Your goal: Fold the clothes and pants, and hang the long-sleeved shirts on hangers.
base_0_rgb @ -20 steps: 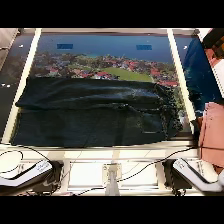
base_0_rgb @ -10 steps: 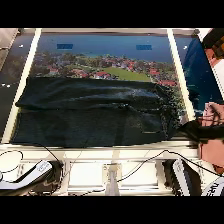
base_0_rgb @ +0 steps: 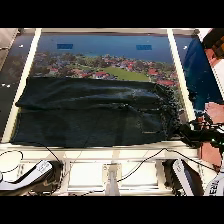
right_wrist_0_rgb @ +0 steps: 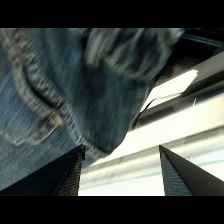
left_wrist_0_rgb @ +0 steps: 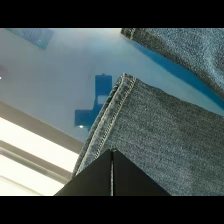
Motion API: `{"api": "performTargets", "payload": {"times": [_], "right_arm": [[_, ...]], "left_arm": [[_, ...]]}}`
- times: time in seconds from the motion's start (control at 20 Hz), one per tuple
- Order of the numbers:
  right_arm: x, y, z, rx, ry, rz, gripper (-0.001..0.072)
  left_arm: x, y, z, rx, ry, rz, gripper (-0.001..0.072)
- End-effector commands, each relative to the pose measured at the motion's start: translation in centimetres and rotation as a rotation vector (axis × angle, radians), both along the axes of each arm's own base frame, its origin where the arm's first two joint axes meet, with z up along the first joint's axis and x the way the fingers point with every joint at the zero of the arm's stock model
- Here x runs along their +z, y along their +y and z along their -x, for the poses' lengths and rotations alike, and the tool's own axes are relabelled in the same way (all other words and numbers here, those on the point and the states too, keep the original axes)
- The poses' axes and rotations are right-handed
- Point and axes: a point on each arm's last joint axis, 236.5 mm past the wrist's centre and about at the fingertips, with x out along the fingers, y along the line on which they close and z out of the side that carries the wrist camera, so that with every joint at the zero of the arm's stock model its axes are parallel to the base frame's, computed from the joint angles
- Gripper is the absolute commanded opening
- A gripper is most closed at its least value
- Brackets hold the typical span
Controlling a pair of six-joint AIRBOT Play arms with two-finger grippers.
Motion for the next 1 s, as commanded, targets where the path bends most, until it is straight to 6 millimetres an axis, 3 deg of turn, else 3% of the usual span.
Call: {"api": "performTargets", "payload": {"times": [0.0,0.15,0.3,0.4,0.65,0.8,0.95], "right_arm": [[-2.0,-0.4,-1.0,-0.052,0.022,-0.035,0.052],[-4.2,0.0,-2.0,-0.092,0.041,-0.111,0.0519],[-4.8,1.4,-4.7,-0.09,-0.053,-0.214,0.0492],[-5.4,2.2,-5.0,-0.06,-0.068,-0.262,0.0461],[-3.1,4.4,-7.5,0.005,-0.234,-0.382,0.0364],[-2.4,4.5,-7.4,0.029,-0.253,-0.37,0.0031],[-1.7,4.1,-7.8,0.036,-0.283,-0.338,0.0034]], "left_arm": [[0.1,0.0,-0.3,0.001,-0.012,0.0,0.0033],[0.2,-0.2,-0.5,0.002,-0.023,0.01,0.0033],[0.2,-0.3,-0.6,0.002,-0.029,0.015,0.0033],[0.3,-0.7,-1.0,0.003,-0.045,0.032,0.0033],[0.3,-1.8,-1.3,-0.002,-0.061,0.079,0.0033],[0.2,-2.1,-0.5,0.001,-0.041,0.098,0.0033],[-1.0,-2.2,2.1,0.051,0.008,0.169,0.0033]]}}
